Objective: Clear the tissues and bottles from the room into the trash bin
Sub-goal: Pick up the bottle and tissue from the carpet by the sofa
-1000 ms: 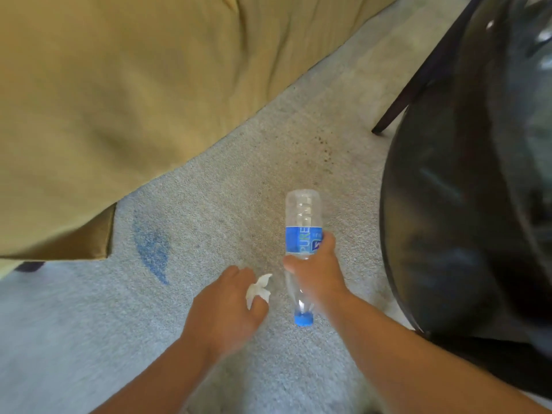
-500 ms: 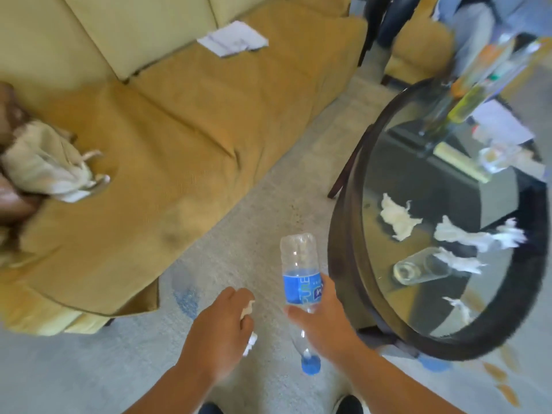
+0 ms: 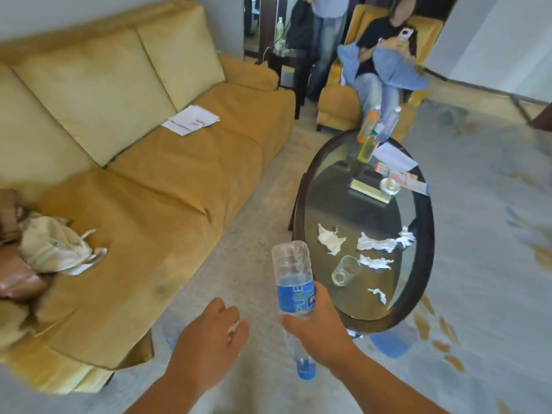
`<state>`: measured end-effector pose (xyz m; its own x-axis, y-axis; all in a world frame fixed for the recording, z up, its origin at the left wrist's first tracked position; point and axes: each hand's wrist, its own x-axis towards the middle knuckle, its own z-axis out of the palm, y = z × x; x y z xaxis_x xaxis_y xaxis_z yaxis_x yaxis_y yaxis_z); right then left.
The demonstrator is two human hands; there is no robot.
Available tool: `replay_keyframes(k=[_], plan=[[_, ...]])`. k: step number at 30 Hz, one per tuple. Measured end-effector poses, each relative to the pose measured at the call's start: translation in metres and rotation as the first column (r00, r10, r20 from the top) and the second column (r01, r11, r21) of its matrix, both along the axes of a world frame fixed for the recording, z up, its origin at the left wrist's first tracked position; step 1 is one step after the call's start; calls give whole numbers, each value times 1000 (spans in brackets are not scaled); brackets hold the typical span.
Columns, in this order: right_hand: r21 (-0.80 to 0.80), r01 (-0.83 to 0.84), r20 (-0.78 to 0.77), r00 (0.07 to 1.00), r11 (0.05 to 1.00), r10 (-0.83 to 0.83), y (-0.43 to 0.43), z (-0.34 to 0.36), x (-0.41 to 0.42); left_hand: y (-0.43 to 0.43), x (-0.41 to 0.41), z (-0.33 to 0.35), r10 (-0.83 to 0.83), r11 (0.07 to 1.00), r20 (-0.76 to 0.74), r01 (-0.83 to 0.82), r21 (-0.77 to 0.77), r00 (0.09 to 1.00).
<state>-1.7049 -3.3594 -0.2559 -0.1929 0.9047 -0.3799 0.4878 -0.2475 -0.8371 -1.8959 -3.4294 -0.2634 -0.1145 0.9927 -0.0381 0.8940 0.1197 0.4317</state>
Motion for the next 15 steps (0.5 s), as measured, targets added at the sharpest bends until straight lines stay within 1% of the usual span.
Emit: replay_keyframes(k=[4,7,10,13,15], plan=[[57,-2,-29,1000,998,4,-24,21,25,-20,25,22,-41,999,29,40,15,999],[76,-16,-73,997,997,22,-50,41,46,-44,47,45,-20,998,14,19,62,1000],[110,-6,-106,994,994,18,-75,60,68,-69,71,66,-33,997,2,33,71,999],[137,0,-116,993,991,16,-99,76,89,-88,95,86,-42,993,-4,42,113,999],[145,10,-126,992,989,8,-114,87,101,-100,109,98,-50,993,-21,52,105,999]])
